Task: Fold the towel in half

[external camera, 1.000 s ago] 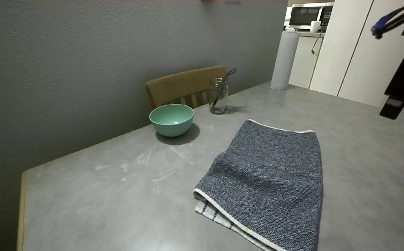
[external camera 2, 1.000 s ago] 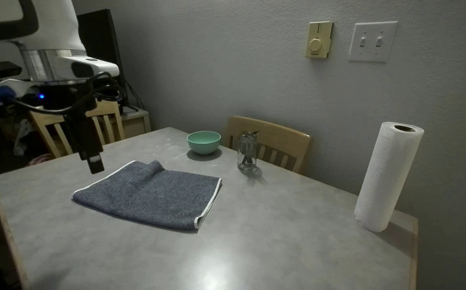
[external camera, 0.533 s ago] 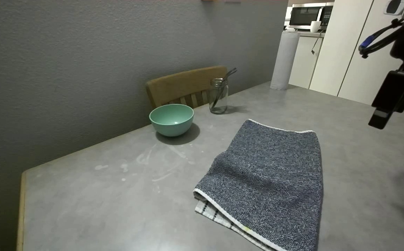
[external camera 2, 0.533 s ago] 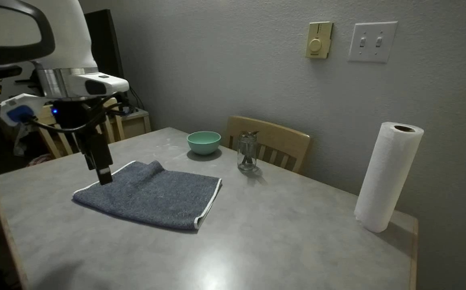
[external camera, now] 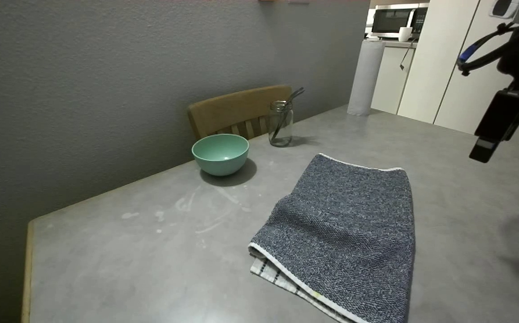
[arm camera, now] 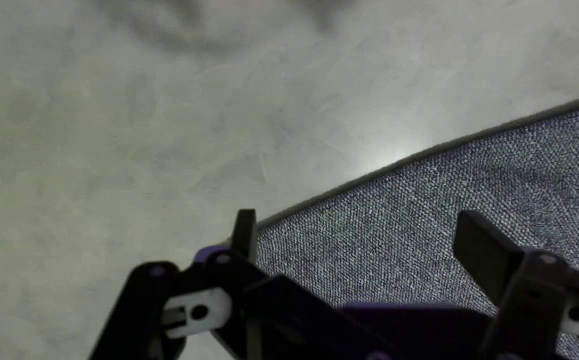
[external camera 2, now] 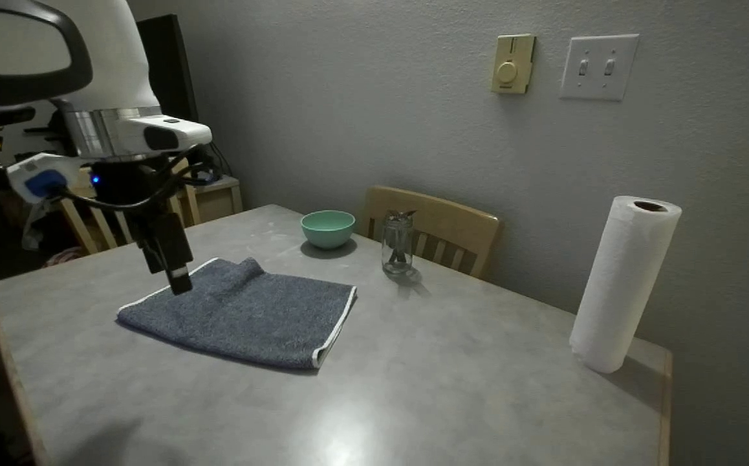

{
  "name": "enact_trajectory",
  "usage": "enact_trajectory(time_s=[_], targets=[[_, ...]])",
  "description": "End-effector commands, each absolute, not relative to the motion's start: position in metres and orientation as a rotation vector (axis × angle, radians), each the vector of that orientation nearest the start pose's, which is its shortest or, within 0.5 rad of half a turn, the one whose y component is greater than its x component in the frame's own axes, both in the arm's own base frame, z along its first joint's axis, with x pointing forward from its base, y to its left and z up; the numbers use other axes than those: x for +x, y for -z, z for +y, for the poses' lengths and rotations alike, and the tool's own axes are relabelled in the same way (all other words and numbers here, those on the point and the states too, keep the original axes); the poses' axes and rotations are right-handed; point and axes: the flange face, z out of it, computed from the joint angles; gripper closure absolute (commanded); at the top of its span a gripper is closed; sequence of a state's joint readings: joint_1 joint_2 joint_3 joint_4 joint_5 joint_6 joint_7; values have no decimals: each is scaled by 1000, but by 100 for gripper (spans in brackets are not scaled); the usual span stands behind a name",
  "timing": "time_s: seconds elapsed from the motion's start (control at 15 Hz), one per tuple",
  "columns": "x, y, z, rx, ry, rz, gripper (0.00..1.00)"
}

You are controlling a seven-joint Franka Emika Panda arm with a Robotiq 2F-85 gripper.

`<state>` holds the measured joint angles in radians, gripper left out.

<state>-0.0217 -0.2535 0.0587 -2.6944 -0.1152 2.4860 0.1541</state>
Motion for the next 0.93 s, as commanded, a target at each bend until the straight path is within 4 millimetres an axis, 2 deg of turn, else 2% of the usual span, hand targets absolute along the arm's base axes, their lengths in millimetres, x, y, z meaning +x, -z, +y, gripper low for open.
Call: enact_trajectory(time_s=[0.0,0.13,0.27,0.33,0.53,0.73,0.87], targets=[[426,-310,-17,-3227,140,-127,0],[440,-300,-32,-3183,116,-275,0],[451,-291,-47,-3132,93,-320,0],[433,-306,-37,-3169,112,-250,0],[446,-293,-48,-3142,80,-294,0],[448,-292,-45,-3141,77,-305,0],[455,-287,-41,-3157,81,-373,0]])
